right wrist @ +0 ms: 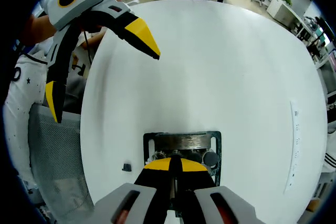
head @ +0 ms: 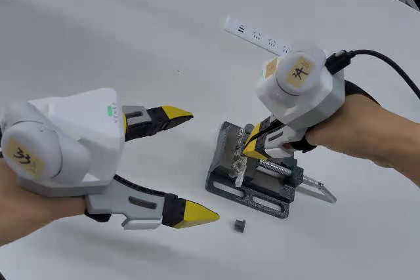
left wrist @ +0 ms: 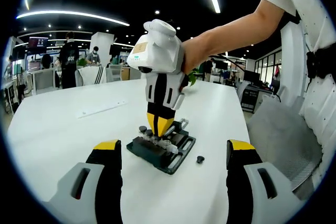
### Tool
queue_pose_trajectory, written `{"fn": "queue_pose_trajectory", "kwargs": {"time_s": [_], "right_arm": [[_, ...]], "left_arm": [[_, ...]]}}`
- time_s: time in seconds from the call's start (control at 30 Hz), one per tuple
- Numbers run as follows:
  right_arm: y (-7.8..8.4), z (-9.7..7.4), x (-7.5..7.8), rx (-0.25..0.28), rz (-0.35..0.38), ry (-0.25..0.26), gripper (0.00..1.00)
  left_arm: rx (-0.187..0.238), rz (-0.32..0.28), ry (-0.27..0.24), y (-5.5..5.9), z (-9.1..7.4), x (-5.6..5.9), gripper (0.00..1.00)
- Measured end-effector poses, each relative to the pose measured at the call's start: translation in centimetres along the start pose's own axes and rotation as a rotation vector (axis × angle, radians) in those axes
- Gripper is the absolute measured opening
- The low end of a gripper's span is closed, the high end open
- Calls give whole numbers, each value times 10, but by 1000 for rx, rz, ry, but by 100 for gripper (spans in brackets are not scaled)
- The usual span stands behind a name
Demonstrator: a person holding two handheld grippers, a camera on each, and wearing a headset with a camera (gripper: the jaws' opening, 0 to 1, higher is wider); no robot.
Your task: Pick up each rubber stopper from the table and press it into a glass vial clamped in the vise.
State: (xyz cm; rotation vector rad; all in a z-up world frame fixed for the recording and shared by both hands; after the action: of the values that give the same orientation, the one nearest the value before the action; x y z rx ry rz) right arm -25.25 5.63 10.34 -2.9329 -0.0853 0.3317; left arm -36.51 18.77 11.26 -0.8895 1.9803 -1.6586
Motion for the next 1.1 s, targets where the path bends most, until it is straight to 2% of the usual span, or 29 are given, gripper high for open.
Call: {"fn": "queue_pose_trajectory", "kwargs": {"time_s": [0.57,0.87,1.1], "right_arm": [[-2,1,0,-22,-13,-2,0],[0,2,-2,-11,-16,22,0],[2,1,-4,22,-4,41,0]], "left_arm": [[1,5,5,-2,1,1,81],[-2,12,8,-5,1,3,81],[-11,27,12,-9,-2,5,81]]}}
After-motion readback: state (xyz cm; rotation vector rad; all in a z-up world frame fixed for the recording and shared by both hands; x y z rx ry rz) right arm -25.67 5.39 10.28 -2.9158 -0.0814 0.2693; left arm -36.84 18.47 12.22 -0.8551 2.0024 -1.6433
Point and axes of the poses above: the centre of the closed fingertips' face, and the gripper's own axes: z roughly forward along the fingers, x roughly to its right, y roughly out of its underside, the point moved 8 cm from there along -z, roughly backward along the fingers, and after that the axes turned 9 degrees about -y, right-handed, at the moved point
